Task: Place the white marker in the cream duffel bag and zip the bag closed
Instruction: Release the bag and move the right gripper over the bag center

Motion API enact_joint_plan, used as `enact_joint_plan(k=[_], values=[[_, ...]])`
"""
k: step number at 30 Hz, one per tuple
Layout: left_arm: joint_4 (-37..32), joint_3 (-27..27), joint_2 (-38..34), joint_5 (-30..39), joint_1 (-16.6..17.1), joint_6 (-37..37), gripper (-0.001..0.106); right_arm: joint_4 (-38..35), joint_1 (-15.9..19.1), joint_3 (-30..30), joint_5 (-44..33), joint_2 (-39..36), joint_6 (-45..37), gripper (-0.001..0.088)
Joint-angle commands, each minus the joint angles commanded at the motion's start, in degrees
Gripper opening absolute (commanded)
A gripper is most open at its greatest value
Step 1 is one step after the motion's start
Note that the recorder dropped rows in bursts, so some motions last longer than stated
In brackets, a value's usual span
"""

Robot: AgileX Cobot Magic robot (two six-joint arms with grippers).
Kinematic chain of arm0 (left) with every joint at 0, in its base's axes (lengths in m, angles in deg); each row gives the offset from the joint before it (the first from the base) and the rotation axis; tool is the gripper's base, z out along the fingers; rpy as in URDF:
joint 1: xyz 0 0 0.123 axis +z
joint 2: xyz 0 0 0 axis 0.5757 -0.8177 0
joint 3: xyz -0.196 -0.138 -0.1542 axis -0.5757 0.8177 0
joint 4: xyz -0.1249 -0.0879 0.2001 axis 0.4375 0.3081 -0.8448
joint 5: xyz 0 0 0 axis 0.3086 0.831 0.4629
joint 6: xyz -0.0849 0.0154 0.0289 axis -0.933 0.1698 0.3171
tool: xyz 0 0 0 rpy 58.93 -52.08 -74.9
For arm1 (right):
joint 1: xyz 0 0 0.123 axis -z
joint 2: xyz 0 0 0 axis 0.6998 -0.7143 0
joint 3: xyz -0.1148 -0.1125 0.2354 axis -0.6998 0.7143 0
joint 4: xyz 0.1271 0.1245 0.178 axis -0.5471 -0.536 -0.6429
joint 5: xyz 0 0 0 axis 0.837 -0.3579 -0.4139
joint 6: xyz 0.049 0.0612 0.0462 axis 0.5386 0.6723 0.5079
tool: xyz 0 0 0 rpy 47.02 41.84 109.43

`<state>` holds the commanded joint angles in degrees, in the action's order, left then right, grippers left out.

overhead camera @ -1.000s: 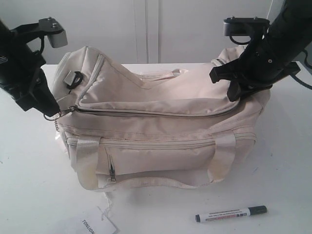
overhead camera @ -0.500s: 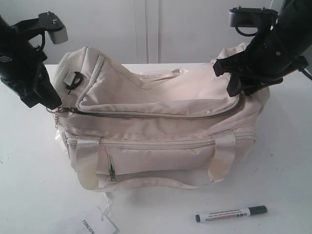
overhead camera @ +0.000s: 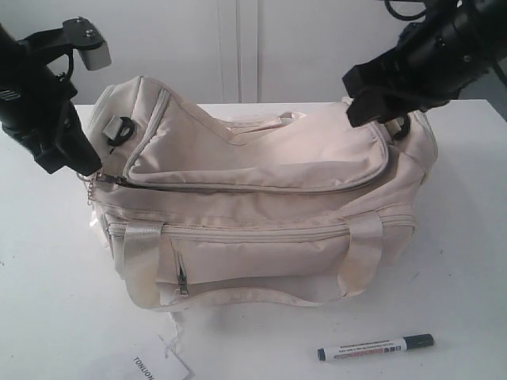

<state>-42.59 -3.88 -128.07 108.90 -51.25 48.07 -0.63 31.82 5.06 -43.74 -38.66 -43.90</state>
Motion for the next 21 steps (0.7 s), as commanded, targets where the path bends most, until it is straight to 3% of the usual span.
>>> enact_joint_plan(k=[5, 21], values=[[1.16, 0.0, 1.22, -2.29, 0.0, 0.0, 0.0, -6.89, -0.68, 0.0, 0.1, -0.23, -10.58, 0.0387], [2.55, 0.0, 3.18, -7.08, 0.0, 0.0, 0.0, -7.4, -11.04, 0.35, 5.88, -5.95, -34.92, 0.0387]])
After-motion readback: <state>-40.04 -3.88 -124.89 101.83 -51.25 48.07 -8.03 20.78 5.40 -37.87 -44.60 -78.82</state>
